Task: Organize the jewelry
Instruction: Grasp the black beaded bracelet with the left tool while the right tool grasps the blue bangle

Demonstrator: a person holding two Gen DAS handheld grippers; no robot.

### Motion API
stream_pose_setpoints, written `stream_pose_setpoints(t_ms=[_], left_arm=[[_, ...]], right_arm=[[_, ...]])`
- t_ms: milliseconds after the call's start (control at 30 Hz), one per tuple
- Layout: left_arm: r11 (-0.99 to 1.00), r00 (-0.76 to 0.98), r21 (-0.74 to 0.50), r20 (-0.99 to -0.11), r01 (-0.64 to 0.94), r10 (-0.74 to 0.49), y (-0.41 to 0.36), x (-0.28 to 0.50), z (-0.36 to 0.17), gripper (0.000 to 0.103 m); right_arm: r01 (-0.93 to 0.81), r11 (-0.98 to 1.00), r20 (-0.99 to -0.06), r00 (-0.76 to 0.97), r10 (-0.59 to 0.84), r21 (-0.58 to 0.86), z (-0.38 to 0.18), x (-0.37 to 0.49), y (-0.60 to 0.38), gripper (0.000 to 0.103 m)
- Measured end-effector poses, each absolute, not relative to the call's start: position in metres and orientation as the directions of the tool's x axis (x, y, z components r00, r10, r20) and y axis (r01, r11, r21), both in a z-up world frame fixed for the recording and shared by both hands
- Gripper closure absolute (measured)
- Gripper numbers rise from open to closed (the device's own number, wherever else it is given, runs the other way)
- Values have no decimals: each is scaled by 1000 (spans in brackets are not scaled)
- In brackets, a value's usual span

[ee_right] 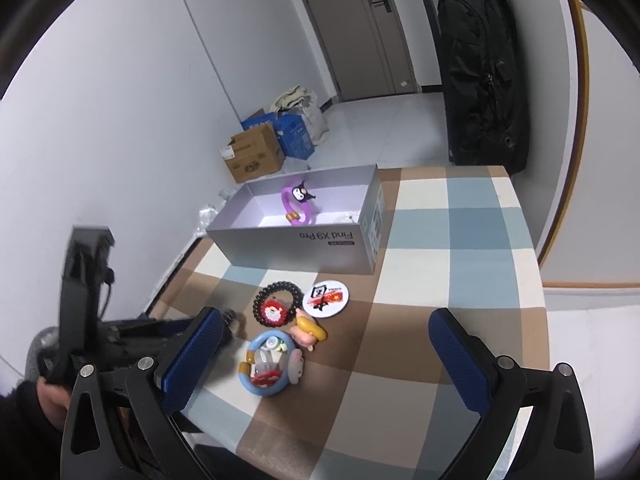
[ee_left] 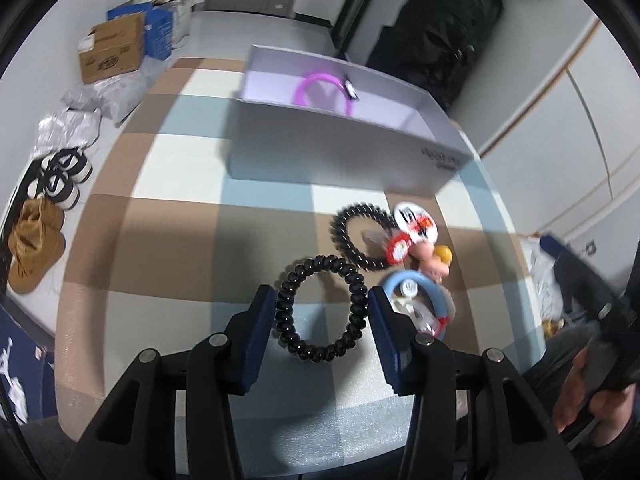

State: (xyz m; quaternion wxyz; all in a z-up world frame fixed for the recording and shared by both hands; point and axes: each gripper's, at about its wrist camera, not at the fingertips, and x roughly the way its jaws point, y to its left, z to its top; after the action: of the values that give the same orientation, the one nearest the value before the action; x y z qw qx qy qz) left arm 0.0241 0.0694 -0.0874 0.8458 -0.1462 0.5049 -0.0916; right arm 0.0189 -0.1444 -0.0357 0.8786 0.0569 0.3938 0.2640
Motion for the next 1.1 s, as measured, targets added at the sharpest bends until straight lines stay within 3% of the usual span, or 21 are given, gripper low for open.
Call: stream_pose_setpoints(t_ms=[433, 633, 700, 933, 1000, 1100], left_arm=[[903, 593, -429, -735, -32, -328, 89, 23, -62, 61], [889, 610, -455, -716, -42, -338, 100, 23, -58, 61], [886, 606, -461, -718, -46, -342, 103, 23, -59, 61], [893, 611, -448, -719, -43, -332, 104, 21, -58, 61], [893, 610, -448, -720, -46, -330, 104, 21, -58, 61], [896, 609, -441, -725, -51, -322, 103, 22, -59, 61]], right_arm=[[-487, 831, -730, 460, 506, 269, -53, 4, -117, 2], [-578, 784, -768, 389, 509, 226, -66, -4, -83, 14], [-592, 780, -780, 385, 494, 202, -70, -5, -74, 23], [-600, 797, -814, 428, 393, 69, -82, -3, -53, 27], [-607, 793, -829, 420, 369, 46, -88, -3, -47, 36], [-616, 788, -833, 435, 342, 2, -90, -5, -41, 42]])
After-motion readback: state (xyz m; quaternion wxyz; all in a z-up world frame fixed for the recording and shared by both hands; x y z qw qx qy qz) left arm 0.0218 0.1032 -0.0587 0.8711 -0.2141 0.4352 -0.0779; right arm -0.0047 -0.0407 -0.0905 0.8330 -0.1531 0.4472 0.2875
